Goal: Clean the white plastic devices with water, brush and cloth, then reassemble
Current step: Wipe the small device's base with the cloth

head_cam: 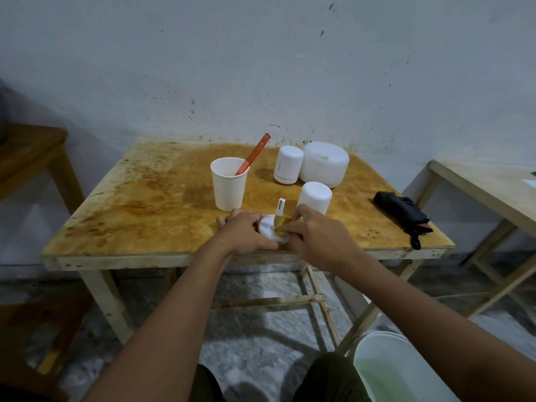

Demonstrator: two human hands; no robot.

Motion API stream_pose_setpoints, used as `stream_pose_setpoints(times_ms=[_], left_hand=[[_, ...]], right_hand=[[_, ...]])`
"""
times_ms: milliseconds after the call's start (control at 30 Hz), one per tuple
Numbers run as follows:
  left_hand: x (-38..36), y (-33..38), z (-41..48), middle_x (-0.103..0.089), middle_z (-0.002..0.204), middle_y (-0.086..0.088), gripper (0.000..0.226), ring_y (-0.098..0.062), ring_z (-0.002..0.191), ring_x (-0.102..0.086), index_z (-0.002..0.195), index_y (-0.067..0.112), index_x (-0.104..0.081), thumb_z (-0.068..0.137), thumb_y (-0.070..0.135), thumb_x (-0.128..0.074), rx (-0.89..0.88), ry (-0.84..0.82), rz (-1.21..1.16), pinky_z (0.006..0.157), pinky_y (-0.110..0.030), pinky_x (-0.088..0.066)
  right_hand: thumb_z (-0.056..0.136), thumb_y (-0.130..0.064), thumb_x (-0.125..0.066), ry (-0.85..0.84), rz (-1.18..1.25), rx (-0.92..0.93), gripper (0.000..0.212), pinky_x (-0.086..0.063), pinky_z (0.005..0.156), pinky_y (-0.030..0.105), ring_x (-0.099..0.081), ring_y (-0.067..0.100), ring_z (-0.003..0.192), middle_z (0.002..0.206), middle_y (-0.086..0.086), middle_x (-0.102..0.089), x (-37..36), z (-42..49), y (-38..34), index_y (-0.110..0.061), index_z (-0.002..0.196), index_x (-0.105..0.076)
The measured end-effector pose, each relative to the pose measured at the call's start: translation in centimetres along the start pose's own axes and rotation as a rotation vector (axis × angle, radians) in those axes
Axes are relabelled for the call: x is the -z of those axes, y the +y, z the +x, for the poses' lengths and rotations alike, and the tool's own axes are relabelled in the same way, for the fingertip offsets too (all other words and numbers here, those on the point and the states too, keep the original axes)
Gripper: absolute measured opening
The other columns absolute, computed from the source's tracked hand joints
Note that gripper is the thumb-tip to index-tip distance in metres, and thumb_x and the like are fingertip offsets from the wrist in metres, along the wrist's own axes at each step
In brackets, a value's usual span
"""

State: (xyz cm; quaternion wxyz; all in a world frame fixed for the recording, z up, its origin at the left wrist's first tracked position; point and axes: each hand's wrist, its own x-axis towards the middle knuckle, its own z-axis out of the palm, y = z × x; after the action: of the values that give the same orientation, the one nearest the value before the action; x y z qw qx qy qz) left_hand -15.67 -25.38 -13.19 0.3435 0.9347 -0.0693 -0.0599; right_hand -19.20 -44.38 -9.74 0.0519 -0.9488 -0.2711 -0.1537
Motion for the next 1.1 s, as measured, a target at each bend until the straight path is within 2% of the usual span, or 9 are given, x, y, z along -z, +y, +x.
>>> stream_pose_setpoints(times_ms=[100,200,300,400,500,600,833,967,1100], left_hand=[[-0.1,0.0,0.0,-0.05,0.123,0.008,0.097,-0.019,0.118,-0.031,0.135,0.052,-0.048,0.042,0.08,-0.058,0.013,0.0,0.029,0.084,-0.035,-0.021],[0.0,0.0,-0.1,-0.052,0.122,0.007,0.09,-0.019,0.115,-0.032,0.135,0.049,-0.05,0.05,0.074,-0.063,0.007,0.009,0.018,0.082,-0.036,-0.021],[0.0,0.0,-0.1,-0.053,0.119,0.005,0.077,-0.018,0.113,-0.031,0.134,0.047,-0.052,0.062,0.066,-0.07,-0.011,0.023,0.011,0.082,-0.036,-0.02],[-0.2,-0.1,-0.2,-0.048,0.117,0.003,0.081,-0.021,0.113,-0.031,0.131,0.049,-0.054,0.055,0.074,-0.067,0.004,0.039,-0.025,0.082,-0.035,-0.021],[-0.2,0.1,-0.4,-0.048,0.11,0.004,0.068,-0.021,0.113,-0.03,0.129,0.046,-0.056,0.067,0.067,-0.073,-0.021,0.07,-0.027,0.085,-0.036,-0.022],[-0.2,0.1,-0.5,-0.052,0.11,0.004,0.065,-0.019,0.114,-0.031,0.127,0.047,-0.059,0.067,0.067,-0.073,-0.038,0.085,-0.025,0.083,-0.036,-0.02],[0.2,0.7,-1.2,-0.047,0.094,0.012,0.061,-0.019,0.115,-0.032,0.132,0.048,-0.055,0.073,0.053,-0.073,-0.075,0.095,-0.018,0.084,-0.036,-0.02],[0.0,0.3,-1.1,-0.048,0.113,0.004,0.077,-0.021,0.114,-0.03,0.135,0.054,-0.048,0.064,0.06,-0.077,-0.047,0.09,-0.064,0.084,-0.036,-0.021],[-0.2,-0.1,-0.8,-0.044,0.121,-0.001,0.082,-0.024,0.114,-0.029,0.136,0.056,-0.046,0.061,0.062,-0.078,-0.014,0.087,-0.087,0.085,-0.035,-0.022]], right_hand=[[0.097,-0.025,-0.046,-0.039,0.037,-0.148,0.034,-0.039,0.062,0.029,-0.055,0.016,0.092,0.111,-0.003,-0.049,0.4,0.8,0.8,-0.031,0.124,-0.066],[0.098,-0.023,-0.043,-0.099,0.082,-0.216,0.038,-0.044,0.067,0.032,-0.052,0.017,0.09,0.112,-0.001,-0.046,0.3,1.7,0.2,-0.03,0.13,-0.061],[0.098,-0.019,-0.042,-0.168,0.079,-0.183,0.037,-0.045,0.069,0.033,-0.051,0.017,0.09,0.107,-0.001,-0.043,0.8,2.4,-0.5,-0.026,0.127,-0.064],[0.098,-0.016,-0.042,-0.238,0.081,-0.157,0.037,-0.048,0.074,0.034,-0.056,0.022,0.094,0.113,0.005,-0.048,1.6,2.5,-0.5,-0.021,0.125,-0.067],[0.096,-0.016,-0.043,-0.275,0.083,-0.161,0.035,-0.052,0.077,0.038,-0.058,0.024,0.094,0.116,0.006,-0.052,1.9,2.4,-0.7,-0.015,0.114,-0.072],[0.095,-0.019,-0.044,-0.294,0.064,-0.158,0.033,-0.053,0.074,0.04,-0.059,0.023,0.088,0.109,0.004,-0.052,2.0,2.4,-1.0,-0.011,0.106,-0.074],[0.097,-0.019,-0.046,-0.273,0.119,-0.079,0.032,-0.05,0.074,0.038,-0.054,0.019,0.093,0.106,-0.003,-0.044,2.5,1.5,-1.2,-0.02,0.118,-0.071],[0.098,-0.018,-0.044,-0.243,0.076,-0.114,0.037,-0.039,0.066,0.028,-0.045,0.01,0.087,0.111,-0.006,-0.046,2.8,1.7,0.3,-0.031,0.123,-0.067],[0.098,-0.019,-0.044,-0.199,0.074,-0.164,0.036,-0.047,0.066,0.035,-0.053,0.019,0.087,0.11,0.002,-0.047,2.0,1.7,-0.3,-0.027,0.124,-0.067]])
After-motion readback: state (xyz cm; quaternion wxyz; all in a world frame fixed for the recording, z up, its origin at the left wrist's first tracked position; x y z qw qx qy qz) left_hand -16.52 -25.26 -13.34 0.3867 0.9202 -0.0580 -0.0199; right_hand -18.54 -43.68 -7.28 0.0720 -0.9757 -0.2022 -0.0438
